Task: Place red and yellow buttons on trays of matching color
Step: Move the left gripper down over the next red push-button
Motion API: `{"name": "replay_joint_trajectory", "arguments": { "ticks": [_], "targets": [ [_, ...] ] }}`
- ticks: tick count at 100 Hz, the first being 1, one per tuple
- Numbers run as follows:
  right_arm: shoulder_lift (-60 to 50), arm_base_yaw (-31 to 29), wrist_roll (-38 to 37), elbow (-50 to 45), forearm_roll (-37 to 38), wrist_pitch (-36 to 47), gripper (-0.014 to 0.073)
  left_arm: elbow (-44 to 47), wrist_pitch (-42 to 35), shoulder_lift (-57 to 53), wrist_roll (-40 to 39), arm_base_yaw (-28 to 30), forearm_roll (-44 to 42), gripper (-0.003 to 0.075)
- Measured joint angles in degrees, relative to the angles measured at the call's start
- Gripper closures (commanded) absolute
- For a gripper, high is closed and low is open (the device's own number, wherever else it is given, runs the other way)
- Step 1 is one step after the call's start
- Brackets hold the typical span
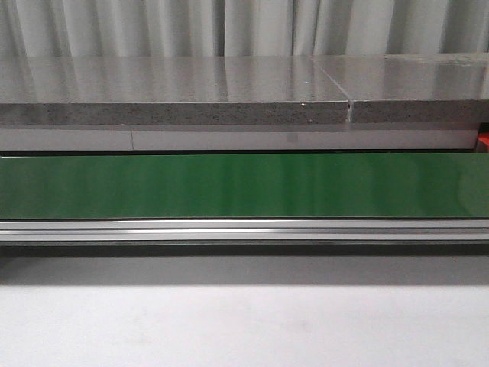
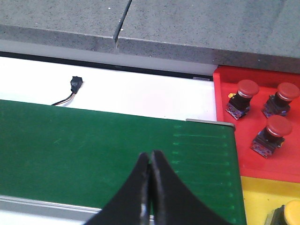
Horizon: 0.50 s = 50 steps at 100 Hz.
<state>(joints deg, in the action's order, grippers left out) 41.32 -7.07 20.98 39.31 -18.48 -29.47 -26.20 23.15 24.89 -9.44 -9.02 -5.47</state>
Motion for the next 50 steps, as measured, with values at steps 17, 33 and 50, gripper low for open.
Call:
{"name": "replay_joint_trajectory", "arguments": {
  "ticks": [17, 33, 50],
  "targets": [
    [0.0, 0.0, 0.0, 0.0, 0.0, 0.0, 0.066, -4.81, 0.0, 5.46, -2.98, 4.85, -0.11, 0.0134],
    [0.0, 0.0, 0.0, 0.0, 0.0, 0.0, 0.066, -12.33, 0.75, 15.32, -8.08, 13.14, -0.11, 0.0134],
    [0.0, 0.0, 0.0, 0.0, 0.0, 0.0, 0.066, -19.68, 1.81, 26.76, -9.38, 21.4, 1.86, 0.0134]
  ]
}}
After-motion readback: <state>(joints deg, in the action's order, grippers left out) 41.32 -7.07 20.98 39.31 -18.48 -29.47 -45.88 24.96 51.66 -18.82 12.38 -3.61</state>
